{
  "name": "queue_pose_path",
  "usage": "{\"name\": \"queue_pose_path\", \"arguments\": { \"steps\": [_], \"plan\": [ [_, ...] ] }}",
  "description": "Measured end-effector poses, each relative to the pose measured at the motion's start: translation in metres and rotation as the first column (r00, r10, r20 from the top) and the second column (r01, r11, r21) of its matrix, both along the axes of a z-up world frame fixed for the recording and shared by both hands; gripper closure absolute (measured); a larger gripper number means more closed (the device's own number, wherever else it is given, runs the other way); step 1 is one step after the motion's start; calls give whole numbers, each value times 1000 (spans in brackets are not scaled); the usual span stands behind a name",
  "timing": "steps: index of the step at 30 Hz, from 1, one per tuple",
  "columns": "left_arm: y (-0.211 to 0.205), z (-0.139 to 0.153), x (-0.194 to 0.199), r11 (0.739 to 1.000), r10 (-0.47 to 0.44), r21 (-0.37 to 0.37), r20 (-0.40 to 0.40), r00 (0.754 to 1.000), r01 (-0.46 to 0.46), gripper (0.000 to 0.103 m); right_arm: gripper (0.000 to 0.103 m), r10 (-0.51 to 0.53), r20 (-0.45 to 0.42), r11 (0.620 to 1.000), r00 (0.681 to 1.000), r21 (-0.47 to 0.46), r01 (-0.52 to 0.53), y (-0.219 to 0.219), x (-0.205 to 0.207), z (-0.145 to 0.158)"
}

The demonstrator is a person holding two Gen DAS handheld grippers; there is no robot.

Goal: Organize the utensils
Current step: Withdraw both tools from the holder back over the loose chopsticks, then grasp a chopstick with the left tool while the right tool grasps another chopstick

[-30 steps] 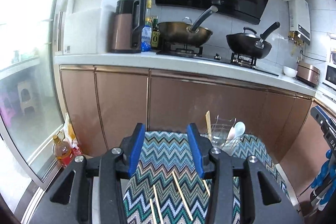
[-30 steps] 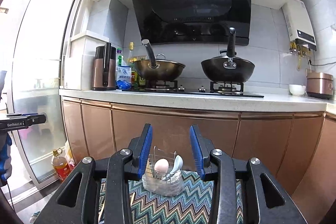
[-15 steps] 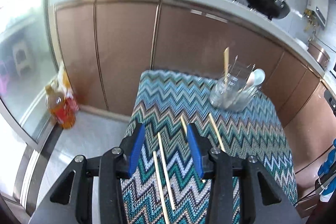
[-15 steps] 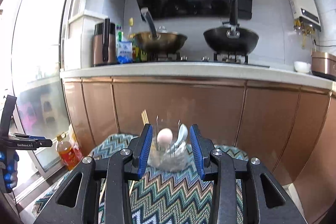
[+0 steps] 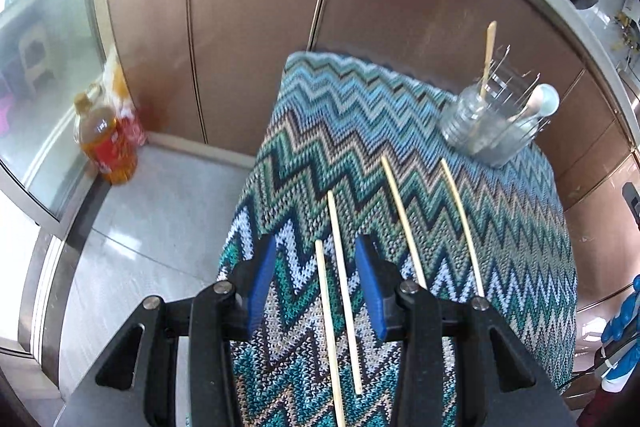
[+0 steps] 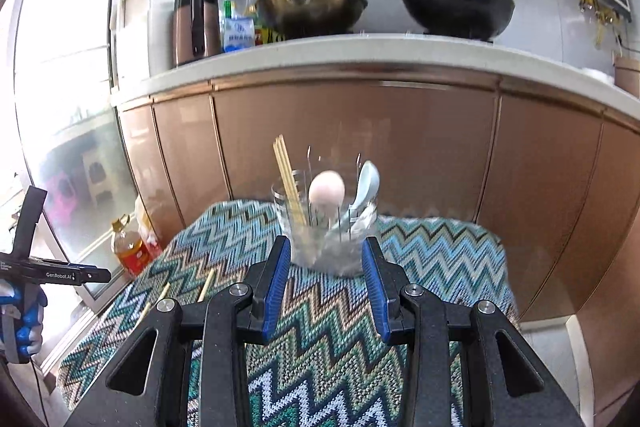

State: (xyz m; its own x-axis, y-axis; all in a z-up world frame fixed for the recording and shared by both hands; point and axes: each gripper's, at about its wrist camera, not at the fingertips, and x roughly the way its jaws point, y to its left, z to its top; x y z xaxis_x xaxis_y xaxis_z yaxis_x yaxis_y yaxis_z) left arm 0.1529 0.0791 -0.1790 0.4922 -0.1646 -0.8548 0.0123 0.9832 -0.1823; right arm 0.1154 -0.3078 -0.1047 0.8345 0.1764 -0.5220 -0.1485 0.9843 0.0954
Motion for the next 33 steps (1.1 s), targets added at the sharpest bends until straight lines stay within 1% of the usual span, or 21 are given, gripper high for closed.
{"name": "queue_pose_path", "arguments": {
  "steps": [4,8,11,14,18,22,25,26,28,29,30,31,32,33],
  "plan": [
    [-2,-18,10,1000,-15,-27,-63,998,13,73,66,20,-58,1000,998,1,-20,5,13,-18],
    [-1,-37,24,999,-17,-43,-127,992,12,81,66,47,-105,999,993,3,-47,12,24,-34],
    [-2,-47,32,998,-22,-55,-163,986,14,83,66,62,-132,998,989,1,-63,17,31,-43],
    [-3,-55,36,998,-34,-63,-188,982,22,83,66,79,-167,997,983,-2,-81,22,40,-55],
    [-8,-64,39,997,-47,-64,-208,977,34,88,66,102,-205,994,973,-5,-105,30,49,-69],
    [-11,-72,45,997,-56,-62,-236,970,42,90,66,133,-258,990,957,-9,-140,41,59,-84],
    [-10,-81,48,998,-53,-58,-266,963,38,93,66,173,-326,982,929,-11,-187,53,72,-97],
    [-10,-83,49,997,-51,-62,-269,962,36,95,66,185,-351,980,918,-9,-201,58,76,-101],
    [-8,-84,51,997,-53,-72,-272,961,34,96,66,208,-396,973,894,-6,-229,66,85,-108],
    [-7,-84,52,996,-52,-79,-277,959,31,96,66,231,-438,967,869,7,-253,72,94,-114],
    [-6,-85,53,996,-51,-86,-281,958,28,97,66,240,-458,965,856,17,-261,75,99,-117],
    [-4,-86,54,995,-48,-94,-289,956,21,98,66,253,-494,961,832,30,-274,81,108,-122],
    [-3,-86,56,995,-47,-102,-294,955,18,98,66,258,-521,958,814,31,-284,85,116,-126],
    [-2,-87,57,994,-48,-111,-299,953,16,98,66,257,-535,957,805,26,-288,90,121,-129]
  ]
}}
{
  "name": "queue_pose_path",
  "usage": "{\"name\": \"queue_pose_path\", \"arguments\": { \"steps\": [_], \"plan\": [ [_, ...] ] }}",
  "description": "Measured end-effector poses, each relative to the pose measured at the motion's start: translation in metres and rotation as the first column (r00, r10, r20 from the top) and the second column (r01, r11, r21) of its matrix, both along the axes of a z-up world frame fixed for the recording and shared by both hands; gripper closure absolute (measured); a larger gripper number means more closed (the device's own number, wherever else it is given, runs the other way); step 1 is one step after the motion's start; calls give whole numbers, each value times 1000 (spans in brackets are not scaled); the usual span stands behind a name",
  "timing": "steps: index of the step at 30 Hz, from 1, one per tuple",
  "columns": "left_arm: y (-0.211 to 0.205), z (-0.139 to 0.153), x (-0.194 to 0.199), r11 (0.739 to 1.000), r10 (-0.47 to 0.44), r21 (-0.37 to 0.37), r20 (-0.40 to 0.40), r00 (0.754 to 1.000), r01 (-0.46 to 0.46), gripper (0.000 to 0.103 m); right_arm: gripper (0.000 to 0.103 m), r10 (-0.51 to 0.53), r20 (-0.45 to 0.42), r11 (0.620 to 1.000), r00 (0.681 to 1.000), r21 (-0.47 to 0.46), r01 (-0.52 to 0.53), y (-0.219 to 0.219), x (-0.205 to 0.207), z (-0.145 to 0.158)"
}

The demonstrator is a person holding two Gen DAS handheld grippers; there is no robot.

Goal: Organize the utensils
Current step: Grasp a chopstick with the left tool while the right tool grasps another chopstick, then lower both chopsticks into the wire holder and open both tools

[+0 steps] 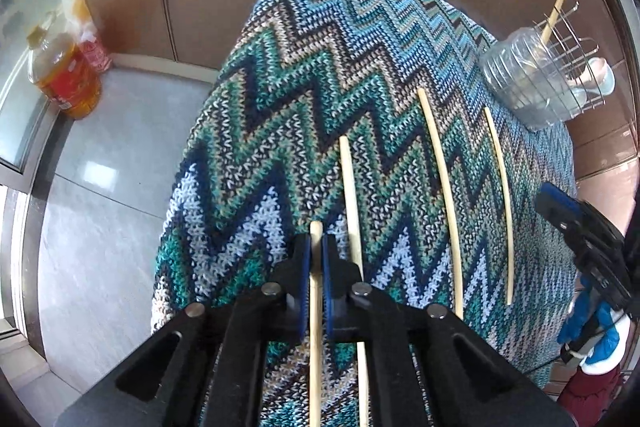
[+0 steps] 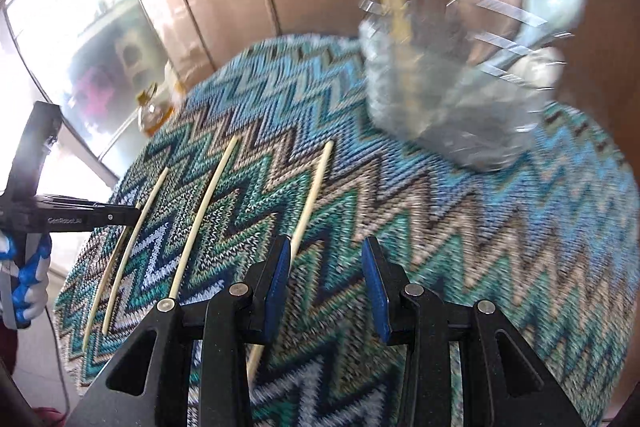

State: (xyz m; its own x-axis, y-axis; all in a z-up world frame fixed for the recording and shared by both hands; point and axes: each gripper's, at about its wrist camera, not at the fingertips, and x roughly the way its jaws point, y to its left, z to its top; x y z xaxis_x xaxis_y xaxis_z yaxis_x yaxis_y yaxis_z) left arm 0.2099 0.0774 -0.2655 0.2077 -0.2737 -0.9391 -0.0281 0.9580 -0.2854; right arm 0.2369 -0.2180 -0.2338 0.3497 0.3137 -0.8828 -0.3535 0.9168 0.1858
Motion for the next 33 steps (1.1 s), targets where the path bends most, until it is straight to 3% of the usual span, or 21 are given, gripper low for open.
{"name": "queue_pose_path", "arguments": {
  "steps": [4,9,16,18,21,33],
  "plan": [
    [1,-1,1,1000,-10,-13,-1,1000,10,98,66,14,-92,1000,996,-21,-16,18,33,-14],
    [3,-1,1,999,-19,-32,4,1000,19,98,81,21,-172,997,985,-64,-33,35,58,-31],
    [3,0,0,999,-20,-33,9,1000,20,98,82,17,-210,994,977,-100,-39,45,67,-35],
    [4,0,0,999,-14,-35,10,1000,15,98,92,9,-208,992,978,-121,-35,47,70,-37],
    [8,2,-1,999,12,-51,14,1000,-11,98,98,-1,-206,994,979,-111,-22,47,71,-35],
    [21,43,-31,995,76,-67,126,989,-68,98,98,-22,-31,998,999,54,23,12,0,33]
  ]
}}
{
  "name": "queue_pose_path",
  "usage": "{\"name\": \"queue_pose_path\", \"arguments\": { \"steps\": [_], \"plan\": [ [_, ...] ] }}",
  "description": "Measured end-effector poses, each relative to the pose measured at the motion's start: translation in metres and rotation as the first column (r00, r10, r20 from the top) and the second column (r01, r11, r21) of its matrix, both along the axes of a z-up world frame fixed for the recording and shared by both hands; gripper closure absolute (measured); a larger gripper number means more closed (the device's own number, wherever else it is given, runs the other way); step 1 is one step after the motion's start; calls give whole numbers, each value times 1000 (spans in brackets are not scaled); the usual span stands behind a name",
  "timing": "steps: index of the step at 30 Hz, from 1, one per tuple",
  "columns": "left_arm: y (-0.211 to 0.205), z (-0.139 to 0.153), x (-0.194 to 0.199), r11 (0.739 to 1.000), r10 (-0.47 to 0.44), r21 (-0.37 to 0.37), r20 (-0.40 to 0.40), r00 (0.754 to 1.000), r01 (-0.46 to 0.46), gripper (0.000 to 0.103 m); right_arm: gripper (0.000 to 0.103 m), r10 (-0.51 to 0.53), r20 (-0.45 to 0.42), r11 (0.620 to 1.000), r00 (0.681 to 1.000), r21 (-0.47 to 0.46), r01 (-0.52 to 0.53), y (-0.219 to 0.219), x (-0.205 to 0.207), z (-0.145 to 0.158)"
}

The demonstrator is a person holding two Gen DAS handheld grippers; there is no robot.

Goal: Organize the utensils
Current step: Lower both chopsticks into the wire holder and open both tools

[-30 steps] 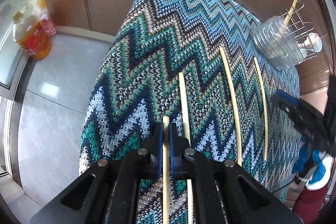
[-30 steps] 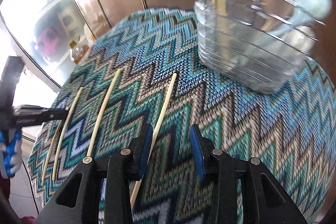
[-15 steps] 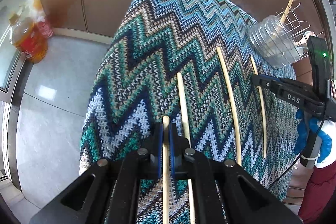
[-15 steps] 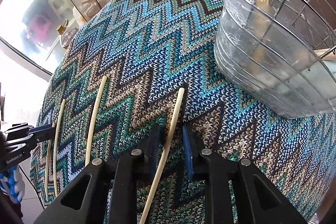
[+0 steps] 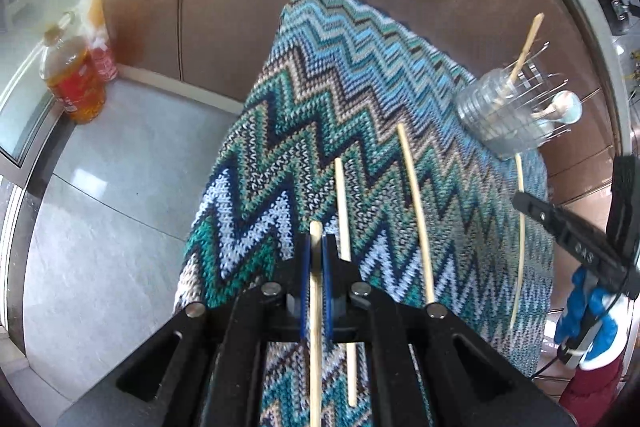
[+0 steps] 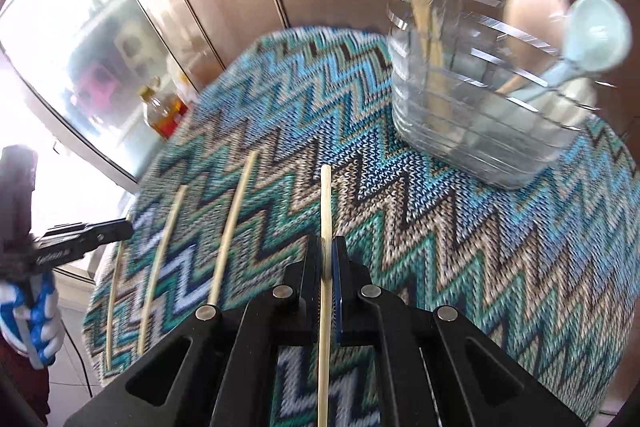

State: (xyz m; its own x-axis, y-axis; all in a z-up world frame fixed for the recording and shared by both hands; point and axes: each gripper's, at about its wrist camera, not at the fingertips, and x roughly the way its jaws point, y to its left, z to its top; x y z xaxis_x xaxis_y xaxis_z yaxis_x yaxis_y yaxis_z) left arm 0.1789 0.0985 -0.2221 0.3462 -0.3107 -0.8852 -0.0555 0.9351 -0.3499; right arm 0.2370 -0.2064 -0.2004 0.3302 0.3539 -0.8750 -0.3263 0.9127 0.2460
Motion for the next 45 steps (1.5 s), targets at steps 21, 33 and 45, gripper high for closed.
{"name": "queue_pose_path", "arguments": {
  "steps": [21,33,45],
  "plan": [
    [-103,217,67,983,45,-167,598,800,70,98,98,-300,637,933,710,351,80,-75,12,178],
    [-178,205,149,970,239,-227,790,564,-93,98,98,-374,730,922,572,360,142,-77,86,142],
    [-187,140,162,974,224,-160,782,581,-160,96,92,-396,726,918,562,322,230,-77,89,88]
  ]
}}
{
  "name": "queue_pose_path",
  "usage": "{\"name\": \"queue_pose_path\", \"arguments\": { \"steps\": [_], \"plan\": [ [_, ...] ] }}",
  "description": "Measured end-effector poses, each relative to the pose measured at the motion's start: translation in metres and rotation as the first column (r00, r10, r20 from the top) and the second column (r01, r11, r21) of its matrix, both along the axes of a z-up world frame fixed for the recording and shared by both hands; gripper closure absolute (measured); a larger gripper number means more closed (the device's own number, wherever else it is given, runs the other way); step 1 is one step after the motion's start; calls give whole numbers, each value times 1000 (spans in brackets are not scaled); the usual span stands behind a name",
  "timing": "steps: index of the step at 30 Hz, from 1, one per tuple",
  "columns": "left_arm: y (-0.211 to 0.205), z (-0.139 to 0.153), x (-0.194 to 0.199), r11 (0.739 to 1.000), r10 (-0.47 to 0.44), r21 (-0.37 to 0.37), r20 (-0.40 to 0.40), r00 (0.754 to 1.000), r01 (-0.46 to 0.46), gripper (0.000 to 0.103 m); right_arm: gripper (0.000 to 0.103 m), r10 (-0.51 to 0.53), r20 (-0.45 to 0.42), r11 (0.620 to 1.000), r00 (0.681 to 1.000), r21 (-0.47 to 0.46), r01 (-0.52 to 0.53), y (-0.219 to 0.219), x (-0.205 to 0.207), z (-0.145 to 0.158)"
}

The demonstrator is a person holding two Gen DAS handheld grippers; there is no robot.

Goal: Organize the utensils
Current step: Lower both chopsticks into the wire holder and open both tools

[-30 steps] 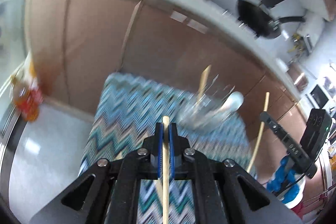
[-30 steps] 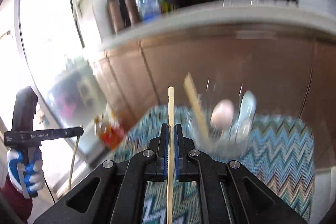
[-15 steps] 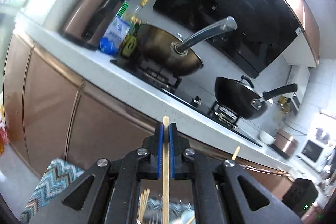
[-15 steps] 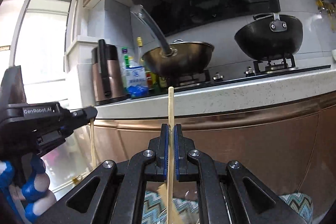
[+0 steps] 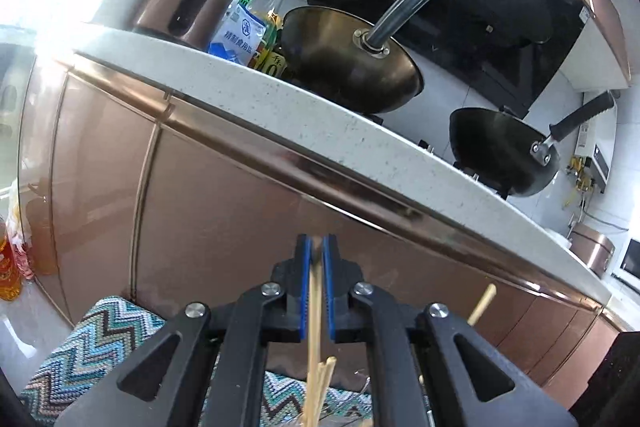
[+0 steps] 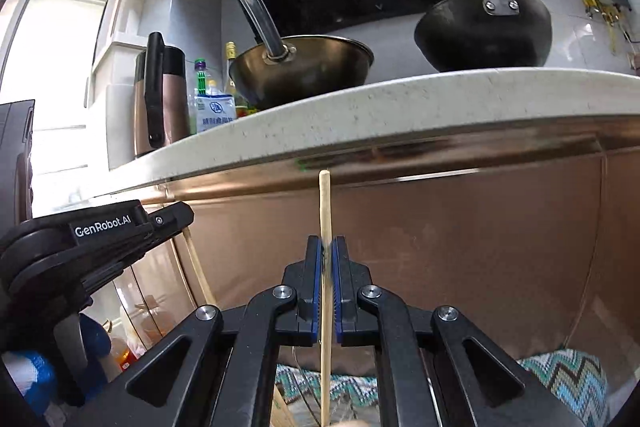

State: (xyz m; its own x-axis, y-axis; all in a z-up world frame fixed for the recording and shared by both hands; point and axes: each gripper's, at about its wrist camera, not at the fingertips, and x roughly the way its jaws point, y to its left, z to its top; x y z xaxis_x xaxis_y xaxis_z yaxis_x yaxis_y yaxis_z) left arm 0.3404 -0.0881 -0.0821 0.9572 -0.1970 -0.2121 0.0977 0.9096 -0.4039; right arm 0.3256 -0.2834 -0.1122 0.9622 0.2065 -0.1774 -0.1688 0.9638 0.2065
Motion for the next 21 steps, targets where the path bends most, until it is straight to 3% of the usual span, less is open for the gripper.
{"name": "queue_pose_path", "arguments": {
  "steps": [1,3,8,12,15,21],
  "plan": [
    [1,1,-3,1000,1,5,2,1000,-1,96,88,-5,1,1000,1000,5,5,-1,-3,1],
    [5,9,-9,1000,-7,3,9,1000,7,90,67,-21,20,1000,1000,12,21,-4,-12,8],
    [17,42,-37,1000,-2,22,52,999,1,78,66,-40,60,999,997,1,40,-6,-36,41],
    [29,68,-66,998,9,58,72,997,-13,75,65,-58,70,998,996,6,58,-10,-64,66],
    [41,83,-92,996,27,80,64,998,-32,67,63,-73,63,997,995,-3,73,-11,-88,81],
    [72,105,-143,987,74,138,33,997,-78,64,63,-91,74,996,993,-6,92,-19,-147,106]
  ]
}}
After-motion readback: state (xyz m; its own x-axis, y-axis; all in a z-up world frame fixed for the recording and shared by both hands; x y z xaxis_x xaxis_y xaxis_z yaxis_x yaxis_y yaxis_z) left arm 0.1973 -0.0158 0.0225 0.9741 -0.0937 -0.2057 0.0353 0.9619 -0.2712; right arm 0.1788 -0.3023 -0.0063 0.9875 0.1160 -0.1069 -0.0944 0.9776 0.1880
